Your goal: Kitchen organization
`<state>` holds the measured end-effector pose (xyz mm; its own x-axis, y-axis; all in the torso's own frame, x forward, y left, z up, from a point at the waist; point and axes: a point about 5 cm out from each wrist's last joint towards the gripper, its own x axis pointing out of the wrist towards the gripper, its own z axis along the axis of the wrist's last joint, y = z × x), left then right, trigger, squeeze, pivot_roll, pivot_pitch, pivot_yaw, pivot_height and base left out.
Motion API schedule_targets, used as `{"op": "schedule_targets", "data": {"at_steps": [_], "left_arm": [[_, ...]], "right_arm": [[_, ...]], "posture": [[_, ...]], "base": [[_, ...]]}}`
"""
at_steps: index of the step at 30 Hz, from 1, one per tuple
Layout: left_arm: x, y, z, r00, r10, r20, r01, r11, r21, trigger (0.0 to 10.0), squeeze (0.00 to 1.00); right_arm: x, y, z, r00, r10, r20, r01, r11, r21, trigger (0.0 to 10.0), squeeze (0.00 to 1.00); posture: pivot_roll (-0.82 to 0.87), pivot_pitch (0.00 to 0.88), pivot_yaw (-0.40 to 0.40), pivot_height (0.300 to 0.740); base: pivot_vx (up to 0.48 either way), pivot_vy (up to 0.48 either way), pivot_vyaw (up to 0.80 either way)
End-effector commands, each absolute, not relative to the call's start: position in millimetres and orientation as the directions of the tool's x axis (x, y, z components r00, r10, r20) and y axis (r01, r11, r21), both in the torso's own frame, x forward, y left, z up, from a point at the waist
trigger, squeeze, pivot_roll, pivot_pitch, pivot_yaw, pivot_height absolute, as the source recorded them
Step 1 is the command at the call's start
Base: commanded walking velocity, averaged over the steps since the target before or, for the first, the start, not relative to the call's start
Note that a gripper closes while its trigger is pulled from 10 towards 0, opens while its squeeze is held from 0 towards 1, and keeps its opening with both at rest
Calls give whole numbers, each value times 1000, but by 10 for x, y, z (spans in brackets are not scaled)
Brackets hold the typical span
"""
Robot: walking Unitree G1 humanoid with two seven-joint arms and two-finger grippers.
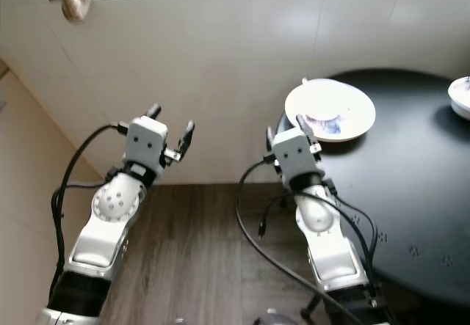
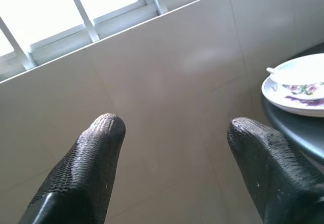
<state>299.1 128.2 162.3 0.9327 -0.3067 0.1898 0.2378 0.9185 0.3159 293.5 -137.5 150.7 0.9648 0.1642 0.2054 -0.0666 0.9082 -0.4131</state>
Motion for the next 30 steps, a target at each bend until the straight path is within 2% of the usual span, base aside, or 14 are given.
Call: {"op": "schedule_targets", "data": {"at_steps": [1,30], "left_arm": [[2993,1320,1646,933,-300,199,229,921,316,10000,0],[3012,1292,1679,925,-316,210,244,920,308,10000,0]], "right_arm": [[2938,-1353,1499,965,166,202,-70,910,-410,10000,0],[2962,-1380,1478,972,149,183,-59,904,-423,10000,0]], "posture": [[-113,34,40,740],[-114,46,39,740]], "base": [[0,0,0],[254,0,0]]}}
